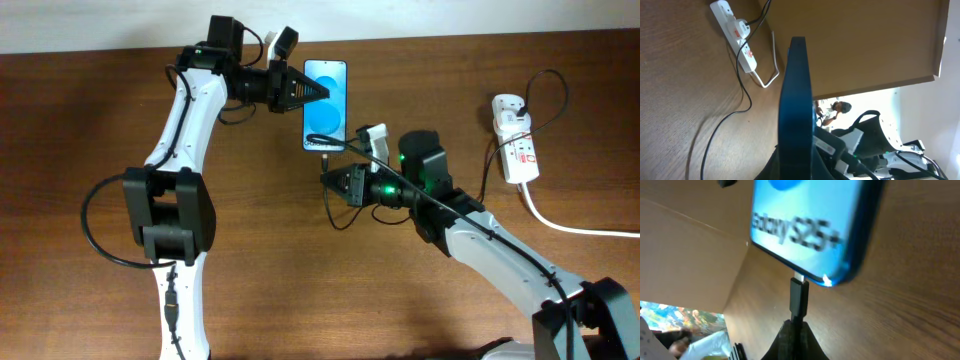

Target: Plug charger to phone and switch on socket

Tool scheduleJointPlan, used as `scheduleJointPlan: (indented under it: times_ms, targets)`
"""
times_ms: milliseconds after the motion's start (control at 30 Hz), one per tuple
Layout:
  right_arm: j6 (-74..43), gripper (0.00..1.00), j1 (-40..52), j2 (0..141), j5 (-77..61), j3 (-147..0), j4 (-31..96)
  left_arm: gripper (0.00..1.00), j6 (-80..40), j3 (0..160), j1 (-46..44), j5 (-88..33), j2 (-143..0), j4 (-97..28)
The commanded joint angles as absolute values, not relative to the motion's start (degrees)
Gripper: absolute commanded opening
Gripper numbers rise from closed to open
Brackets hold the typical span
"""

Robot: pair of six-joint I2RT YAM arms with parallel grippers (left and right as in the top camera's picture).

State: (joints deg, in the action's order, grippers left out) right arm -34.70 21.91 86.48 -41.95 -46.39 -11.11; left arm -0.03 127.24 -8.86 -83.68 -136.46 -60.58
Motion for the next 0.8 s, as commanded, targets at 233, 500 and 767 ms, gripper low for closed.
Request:
scheduleJointPlan:
  times_ms: [233, 500, 767]
  targets:
    - [-32.8, 0.04, 22.2, 86.6, -43.3, -47.2, -12.0, 0.00, 0.9, 127.6, -8.5, -84.0, -136.0, -60.5]
    - [-32.8, 0.04, 22.1, 86.6, -43.3, -47.2, -12.7, 0.00, 0.9, 127.6, -8.5, -84.0, -136.0, -60.5]
    - [-32.8, 0.04, 22.1, 86.6, -41.9, -47.2, -12.1, 0.00, 0.8, 127.6, -8.5, -84.2, -136.0, -60.5]
